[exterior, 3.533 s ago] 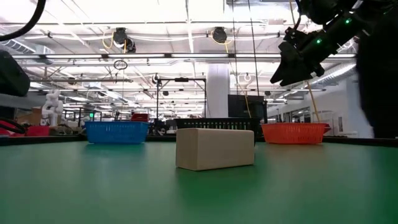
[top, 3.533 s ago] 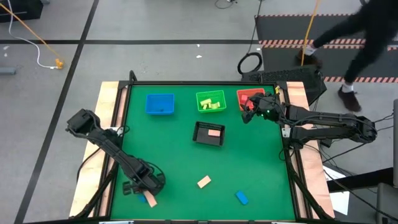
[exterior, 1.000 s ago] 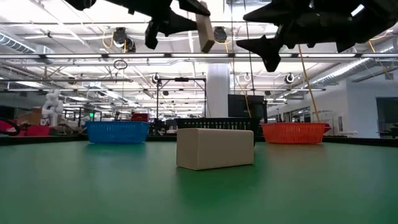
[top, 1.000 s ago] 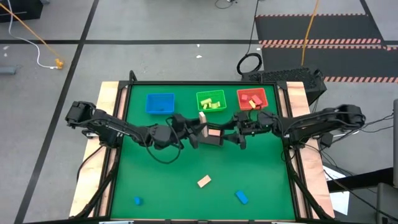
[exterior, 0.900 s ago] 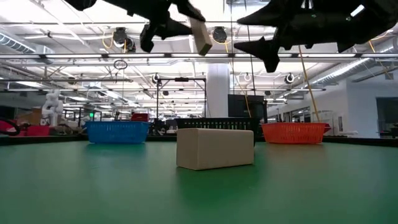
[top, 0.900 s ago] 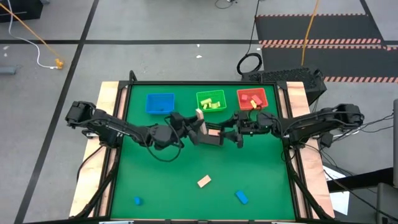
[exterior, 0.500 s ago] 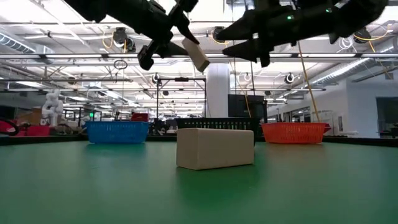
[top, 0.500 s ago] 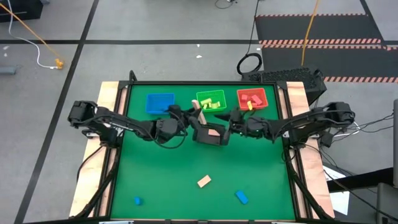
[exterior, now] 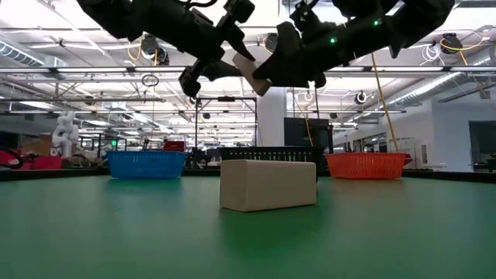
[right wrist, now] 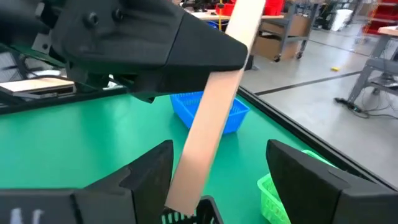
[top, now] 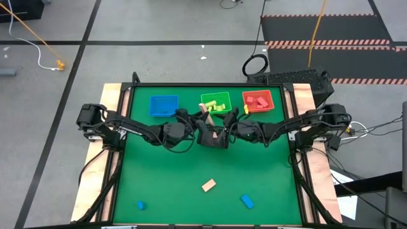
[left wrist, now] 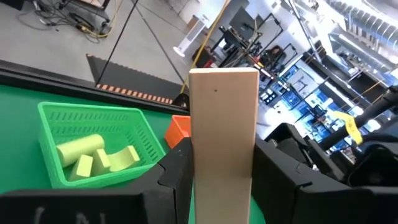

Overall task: Sort & place blocks by color
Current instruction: Put the left wooden block into the black bin, then put the left blue block into the blue bin

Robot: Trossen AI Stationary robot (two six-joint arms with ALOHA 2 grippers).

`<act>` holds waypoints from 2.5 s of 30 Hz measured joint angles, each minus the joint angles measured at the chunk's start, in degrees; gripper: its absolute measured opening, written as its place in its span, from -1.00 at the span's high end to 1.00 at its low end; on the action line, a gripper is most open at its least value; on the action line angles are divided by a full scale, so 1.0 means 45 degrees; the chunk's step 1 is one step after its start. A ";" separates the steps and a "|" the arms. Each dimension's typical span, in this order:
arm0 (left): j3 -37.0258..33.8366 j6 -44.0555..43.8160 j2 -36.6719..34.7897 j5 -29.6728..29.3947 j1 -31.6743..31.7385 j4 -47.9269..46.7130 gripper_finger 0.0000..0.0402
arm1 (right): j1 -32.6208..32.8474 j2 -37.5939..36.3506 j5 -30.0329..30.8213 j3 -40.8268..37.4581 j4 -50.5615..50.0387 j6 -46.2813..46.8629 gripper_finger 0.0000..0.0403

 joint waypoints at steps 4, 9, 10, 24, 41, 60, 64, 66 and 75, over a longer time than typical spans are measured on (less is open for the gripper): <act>0.0000 0.0187 0.0000 -0.0024 -0.0139 0.0411 0.34 | -0.0045 -0.0005 0.0026 0.0000 0.0127 -0.0003 -0.10; 0.0000 0.0156 0.0000 0.0286 -0.0143 0.0656 0.34 | -0.0065 -0.0005 -0.0297 0.0000 0.0246 0.0705 0.25; 0.0000 0.0156 0.0000 0.0360 -0.0149 0.0701 0.34 | -0.0090 -0.0010 -0.0545 0.0000 0.0268 0.0917 0.36; -0.0005 0.0249 0.0000 0.0701 -0.0187 0.0575 -0.23 | -0.0309 -0.0814 -0.1174 0.0009 -0.1909 0.0977 0.80; 0.0005 0.1448 0.0000 0.0547 -0.0175 0.0606 -0.44 | -0.0291 -0.2512 -0.3973 -0.0931 -0.6541 0.3824 0.80; 0.0010 0.1381 -0.1241 0.6699 -0.0475 0.0838 -0.30 | -0.0254 0.0218 -0.3990 -0.1409 -0.3708 0.4733 0.80; 0.0010 0.1218 -0.1201 0.7199 -0.0954 0.0785 -0.26 | -0.0254 0.0199 -0.3985 -0.1404 -0.3572 0.4692 0.79; 0.0011 0.0729 -0.1221 0.7560 -0.1199 0.0403 -0.24 | -0.0254 0.0197 -0.3985 -0.1404 -0.3589 0.4691 0.73; 0.0005 -0.3105 -0.1214 1.0035 -0.2786 -0.3541 -0.18 | -0.0254 0.0194 -0.3982 -0.1404 -0.3567 0.4133 0.35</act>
